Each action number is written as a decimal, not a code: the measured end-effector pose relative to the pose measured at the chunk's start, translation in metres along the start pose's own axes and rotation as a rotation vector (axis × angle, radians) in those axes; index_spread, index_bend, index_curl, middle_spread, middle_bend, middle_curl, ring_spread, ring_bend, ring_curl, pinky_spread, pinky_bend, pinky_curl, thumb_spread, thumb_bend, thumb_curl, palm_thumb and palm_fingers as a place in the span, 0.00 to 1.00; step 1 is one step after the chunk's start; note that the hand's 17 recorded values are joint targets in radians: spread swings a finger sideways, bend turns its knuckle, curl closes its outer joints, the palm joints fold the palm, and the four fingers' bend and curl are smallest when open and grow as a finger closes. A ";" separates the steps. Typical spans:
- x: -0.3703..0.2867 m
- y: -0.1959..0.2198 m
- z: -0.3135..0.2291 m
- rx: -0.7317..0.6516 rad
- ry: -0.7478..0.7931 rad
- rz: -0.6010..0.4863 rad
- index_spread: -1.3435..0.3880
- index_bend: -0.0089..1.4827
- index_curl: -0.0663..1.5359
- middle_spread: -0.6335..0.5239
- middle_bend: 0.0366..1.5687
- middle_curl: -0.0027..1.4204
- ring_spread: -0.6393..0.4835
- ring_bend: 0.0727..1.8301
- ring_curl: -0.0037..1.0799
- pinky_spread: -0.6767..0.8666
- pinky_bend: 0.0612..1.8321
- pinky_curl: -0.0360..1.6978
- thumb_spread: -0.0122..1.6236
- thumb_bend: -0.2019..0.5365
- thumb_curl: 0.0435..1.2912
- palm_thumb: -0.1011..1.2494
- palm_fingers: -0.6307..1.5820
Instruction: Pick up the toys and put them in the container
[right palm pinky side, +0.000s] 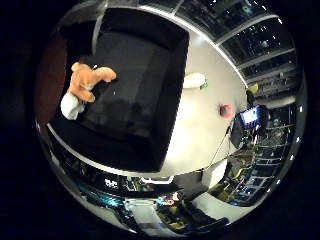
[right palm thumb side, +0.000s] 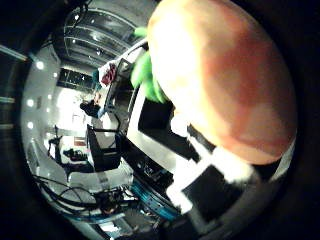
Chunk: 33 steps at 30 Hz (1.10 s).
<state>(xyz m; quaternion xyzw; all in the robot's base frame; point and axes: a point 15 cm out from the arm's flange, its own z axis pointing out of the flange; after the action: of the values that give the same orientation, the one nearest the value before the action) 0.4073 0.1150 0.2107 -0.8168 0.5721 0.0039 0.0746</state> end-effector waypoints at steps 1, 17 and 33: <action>0.000 0.001 -0.001 -0.014 -0.002 -0.015 0.47 0.22 0.33 0.57 0.22 0.24 0.70 0.20 0.31 0.65 0.25 0.42 0.64 0.23 0.33 0.64 0.21; 0.057 0.010 -0.038 0.046 0.027 -0.004 0.48 0.11 0.21 0.66 0.10 0.20 0.78 0.12 0.25 0.76 0.22 0.27 0.63 0.24 0.29 0.63 0.30; 0.257 0.108 -0.072 0.076 0.114 0.290 0.49 0.12 0.21 0.63 0.11 0.22 0.75 0.12 0.25 0.76 0.21 0.22 0.63 0.24 0.28 0.63 0.34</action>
<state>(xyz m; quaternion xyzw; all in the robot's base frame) 0.3895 -0.1705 0.2453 -0.7211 0.6871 -0.0534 0.0714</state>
